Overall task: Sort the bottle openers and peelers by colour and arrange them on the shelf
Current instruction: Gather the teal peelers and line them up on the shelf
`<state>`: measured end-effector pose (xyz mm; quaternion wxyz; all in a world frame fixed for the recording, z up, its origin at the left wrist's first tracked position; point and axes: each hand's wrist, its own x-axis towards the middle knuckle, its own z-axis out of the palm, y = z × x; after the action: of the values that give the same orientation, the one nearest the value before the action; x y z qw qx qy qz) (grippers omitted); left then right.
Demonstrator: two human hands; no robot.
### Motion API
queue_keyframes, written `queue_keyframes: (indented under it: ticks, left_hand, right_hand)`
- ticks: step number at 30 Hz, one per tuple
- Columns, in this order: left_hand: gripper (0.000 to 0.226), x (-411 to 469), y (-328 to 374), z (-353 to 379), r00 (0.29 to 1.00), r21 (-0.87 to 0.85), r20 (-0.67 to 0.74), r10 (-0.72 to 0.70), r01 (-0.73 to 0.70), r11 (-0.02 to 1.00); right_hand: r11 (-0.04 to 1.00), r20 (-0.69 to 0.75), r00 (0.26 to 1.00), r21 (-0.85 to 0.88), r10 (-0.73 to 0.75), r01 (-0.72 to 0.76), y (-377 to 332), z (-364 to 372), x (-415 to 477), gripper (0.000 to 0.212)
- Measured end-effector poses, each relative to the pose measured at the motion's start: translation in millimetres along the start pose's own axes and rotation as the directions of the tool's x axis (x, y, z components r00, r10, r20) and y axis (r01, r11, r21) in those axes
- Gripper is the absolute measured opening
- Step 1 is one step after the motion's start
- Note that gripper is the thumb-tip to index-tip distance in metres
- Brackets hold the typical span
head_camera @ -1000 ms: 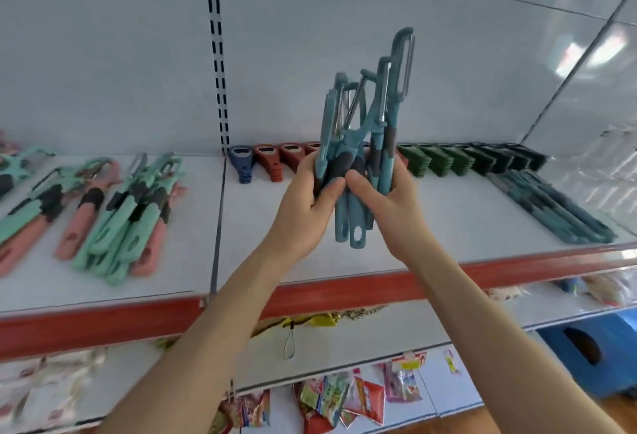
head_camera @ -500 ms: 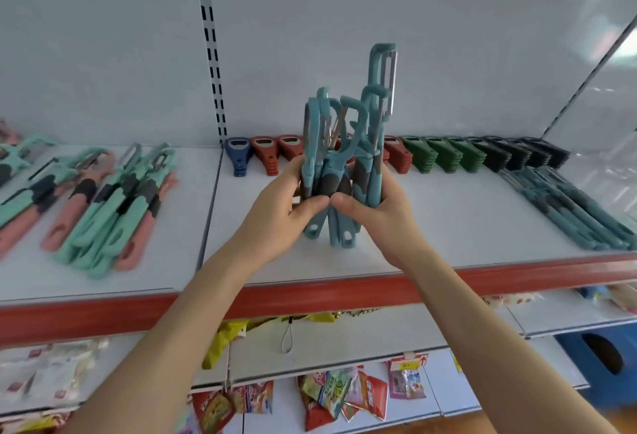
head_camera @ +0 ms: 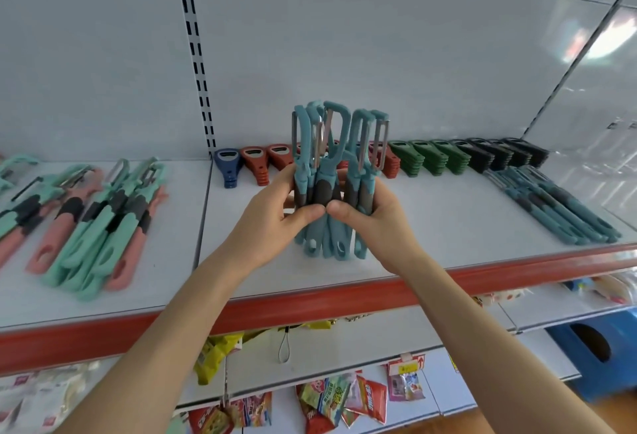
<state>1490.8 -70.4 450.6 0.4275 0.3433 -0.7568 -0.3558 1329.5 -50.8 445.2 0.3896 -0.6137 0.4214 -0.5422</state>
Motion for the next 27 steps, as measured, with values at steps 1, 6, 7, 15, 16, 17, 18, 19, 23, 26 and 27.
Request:
queue_keyframes:
  ticks: [1, 6, 7, 15, 16, 17, 18, 19, 23, 26, 27]
  left_hand:
    - [0.044, 0.5, 0.0, -0.4, 1.000, -0.005, -0.010, 0.010, -0.010, 1.000]
    - [0.051, -2.2, -8.6, 1.5, 0.999, -0.009, 0.026, -0.036, 0.036, 0.999]
    - [0.052, -1.8, -9.6, 2.2, 0.999, -0.017, 0.023, -0.037, 0.037, 0.999]
    - [0.055, -1.5, -12.5, 6.5, 0.999, -0.022, 0.037, -0.020, 0.020, 1.000]
    - [0.056, 0.2, -14.0, 6.5, 0.999, -0.014, 0.042, -0.026, 0.027, 1.000]
    - [0.055, 3.0, -14.5, 6.5, 0.999, -0.010, 0.037, -0.026, 0.026, 1.000]
    - [0.052, 6.1, -13.2, 7.0, 0.999, -0.013, 0.029, -0.023, 0.023, 1.000]
    - [0.048, 9.6, -10.5, 8.3, 1.000, -0.023, 0.019, -0.022, 0.023, 0.999]
    - [0.037, 26.4, 6.4, 30.7, 0.989, -0.254, 0.050, -0.142, 0.150, 0.955]
    - [0.040, 42.3, 20.3, 64.7, 0.963, -0.382, 0.122, -0.238, 0.267, 0.885]
    - [0.039, 48.0, 25.6, 79.2, 0.958, -0.391, 0.149, -0.247, 0.286, 0.875]
  right_hand:
    - [1.000, -0.008, 1.000, 0.002, -0.004, 0.004, -0.6, -0.3, 0.6, 0.031]
    - [0.999, 0.006, 1.000, -0.037, 0.025, -0.025, 7.2, -0.5, -4.7, 0.033]
    - [0.999, 0.002, 1.000, -0.047, 0.024, -0.024, 7.4, -0.7, -5.7, 0.033]
    - [0.994, 0.007, 0.998, -0.090, 0.065, -0.064, 11.8, -2.8, -4.7, 0.029]
    - [0.993, 0.008, 0.997, -0.091, 0.078, -0.077, 12.2, -3.4, -3.8, 0.028]
    - [0.992, 0.005, 0.996, -0.087, 0.093, -0.092, 11.1, -4.4, -2.5, 0.027]
    - [0.991, -0.001, 0.994, -0.078, 0.109, -0.108, 9.3, -6.5, -1.4, 0.025]
    - [0.990, -0.008, 0.992, -0.070, 0.124, -0.124, 6.5, -9.6, -0.7, 0.023]
    - [0.977, -0.052, 0.976, -0.004, 0.213, -0.213, -5.4, -37.4, -2.9, 0.015]
    - [0.956, -0.105, 0.951, 0.069, 0.290, -0.284, -16.5, -75.3, -11.9, 0.014]
    - [0.949, -0.121, 0.942, 0.072, 0.314, -0.307, -20.7, -90.1, -16.5, 0.014]
